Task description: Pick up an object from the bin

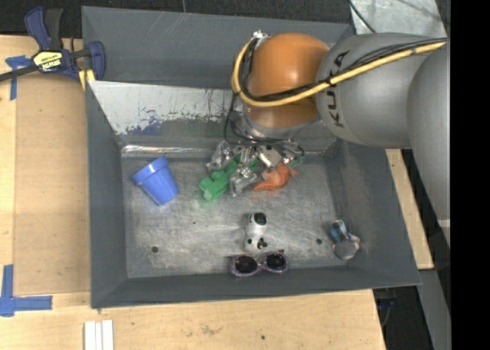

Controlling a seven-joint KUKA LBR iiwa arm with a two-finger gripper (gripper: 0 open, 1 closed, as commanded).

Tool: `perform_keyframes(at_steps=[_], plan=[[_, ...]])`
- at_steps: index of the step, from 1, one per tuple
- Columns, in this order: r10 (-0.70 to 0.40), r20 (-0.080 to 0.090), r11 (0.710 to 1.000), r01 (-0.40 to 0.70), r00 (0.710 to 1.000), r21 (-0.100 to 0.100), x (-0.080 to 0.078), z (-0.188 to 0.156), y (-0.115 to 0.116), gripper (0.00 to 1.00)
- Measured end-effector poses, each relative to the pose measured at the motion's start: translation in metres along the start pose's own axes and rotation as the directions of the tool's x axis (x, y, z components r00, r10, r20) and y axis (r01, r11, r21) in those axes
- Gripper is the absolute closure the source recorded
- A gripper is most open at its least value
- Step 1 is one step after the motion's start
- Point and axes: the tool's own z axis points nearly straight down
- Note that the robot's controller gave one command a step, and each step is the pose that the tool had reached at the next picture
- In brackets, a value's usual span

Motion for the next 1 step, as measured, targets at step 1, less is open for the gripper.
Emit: perform_keyframes(at_steps=[1], plan=[[0.001, 0.005, 1.0, -0.001, 1.0, 0.003, -0.0017, -0.0106, -0.001, 1.0]])
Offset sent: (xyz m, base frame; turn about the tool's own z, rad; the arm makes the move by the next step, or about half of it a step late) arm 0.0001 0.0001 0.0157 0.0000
